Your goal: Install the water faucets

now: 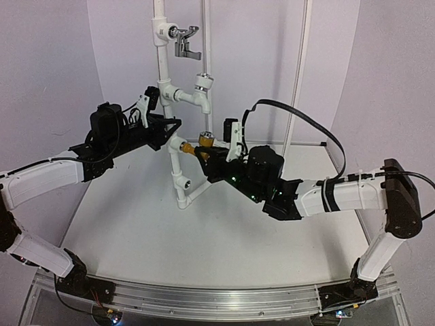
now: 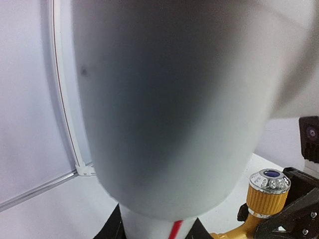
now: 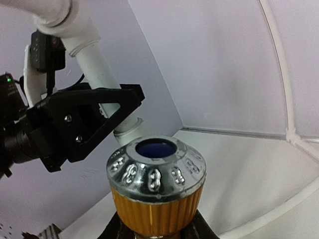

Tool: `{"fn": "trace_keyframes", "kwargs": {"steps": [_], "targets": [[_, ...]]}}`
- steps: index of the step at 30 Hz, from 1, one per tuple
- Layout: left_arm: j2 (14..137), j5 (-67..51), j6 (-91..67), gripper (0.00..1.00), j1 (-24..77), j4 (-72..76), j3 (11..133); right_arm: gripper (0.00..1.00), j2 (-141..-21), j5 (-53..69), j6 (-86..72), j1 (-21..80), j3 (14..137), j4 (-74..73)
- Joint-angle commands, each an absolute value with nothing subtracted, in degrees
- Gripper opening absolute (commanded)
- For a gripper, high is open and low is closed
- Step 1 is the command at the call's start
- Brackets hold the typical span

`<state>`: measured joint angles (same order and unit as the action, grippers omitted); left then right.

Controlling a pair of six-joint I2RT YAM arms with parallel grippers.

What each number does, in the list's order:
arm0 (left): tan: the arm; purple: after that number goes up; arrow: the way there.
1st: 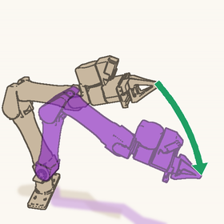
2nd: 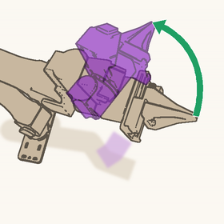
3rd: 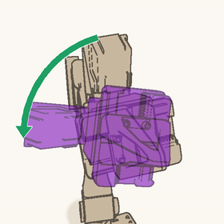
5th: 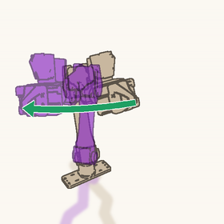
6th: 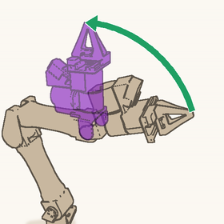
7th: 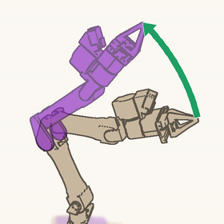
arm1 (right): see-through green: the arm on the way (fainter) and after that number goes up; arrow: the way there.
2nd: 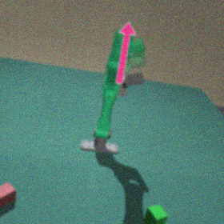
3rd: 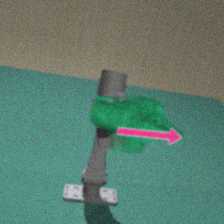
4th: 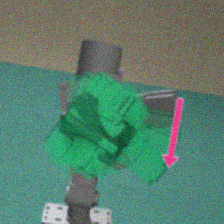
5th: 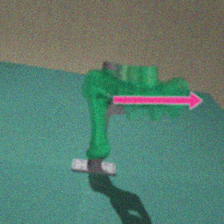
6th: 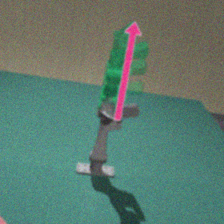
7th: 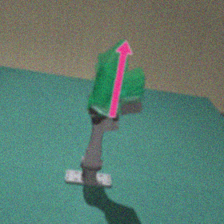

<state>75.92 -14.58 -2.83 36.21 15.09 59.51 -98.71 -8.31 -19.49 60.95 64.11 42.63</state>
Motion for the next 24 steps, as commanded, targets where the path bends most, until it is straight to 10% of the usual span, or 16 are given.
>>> {"fn": "trace_keyframes", "kwargs": {"steps": [1, 18, 24], "targets": [[78.8, -28.4, -12.2, 0.0, 41.1, 6.0, 58.2, 0.0, -101.9, -2.0, -38.1, 61.3, 69.2, 42.7], [77.7, -23.1, -13.0, 0.0, 41.2, 5.9, 57.7, 0.0, -98.4, 1.1, -72.4, 59.2, 65.3, 48.0], [76.8, -20.4, -12.2, 0.0, 40.7, 6.0, 57.4, 0.41, -96.0, 0.9, -67.5, 58.1, 61.3, 48.9]]}}
